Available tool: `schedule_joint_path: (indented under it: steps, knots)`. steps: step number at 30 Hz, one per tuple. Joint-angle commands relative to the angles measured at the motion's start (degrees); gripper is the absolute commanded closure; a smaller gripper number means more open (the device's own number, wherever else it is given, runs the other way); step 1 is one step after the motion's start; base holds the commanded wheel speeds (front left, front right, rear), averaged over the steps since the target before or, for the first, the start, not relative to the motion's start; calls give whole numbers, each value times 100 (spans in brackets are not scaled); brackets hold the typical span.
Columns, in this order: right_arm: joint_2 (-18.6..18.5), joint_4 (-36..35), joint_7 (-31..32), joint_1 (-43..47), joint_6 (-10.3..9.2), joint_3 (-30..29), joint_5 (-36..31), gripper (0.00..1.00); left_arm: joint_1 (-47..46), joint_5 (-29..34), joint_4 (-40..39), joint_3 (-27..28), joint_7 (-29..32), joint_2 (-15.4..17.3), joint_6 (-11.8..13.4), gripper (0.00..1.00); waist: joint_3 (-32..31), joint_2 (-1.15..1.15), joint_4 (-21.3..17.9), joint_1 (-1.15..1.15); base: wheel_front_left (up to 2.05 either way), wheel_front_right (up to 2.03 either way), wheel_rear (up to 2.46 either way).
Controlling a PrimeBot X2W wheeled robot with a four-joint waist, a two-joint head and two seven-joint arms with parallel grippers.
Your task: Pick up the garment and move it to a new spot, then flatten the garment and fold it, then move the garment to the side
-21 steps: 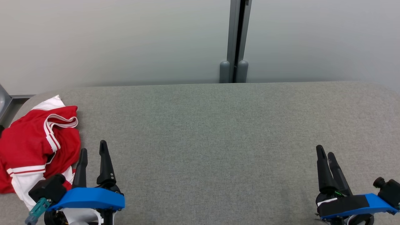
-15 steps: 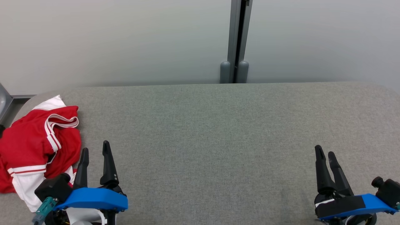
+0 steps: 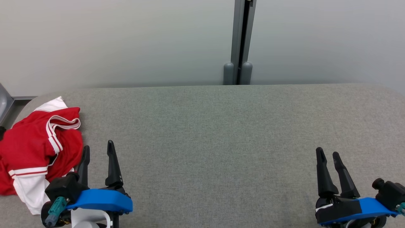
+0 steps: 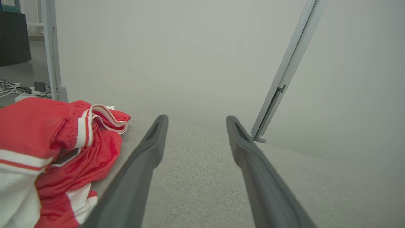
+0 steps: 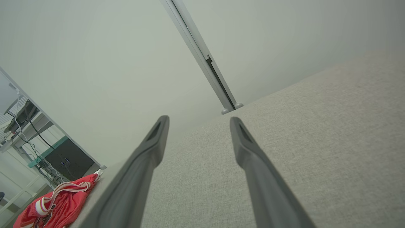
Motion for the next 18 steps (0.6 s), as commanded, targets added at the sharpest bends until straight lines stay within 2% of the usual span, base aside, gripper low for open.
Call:
schedule_joint_path:
  steps: [1,18]
  knots:
    - [-48,-36,-48,14,17,13,-148,0,-107,146,-18,-35,-48,55,38,0,1,0,4,0,0,0,0]
    - [-52,-45,-254,77,18,68,-996,0,-97,927,115,-111,-256,108,164,0,-2,0,42,0,0,0,0]
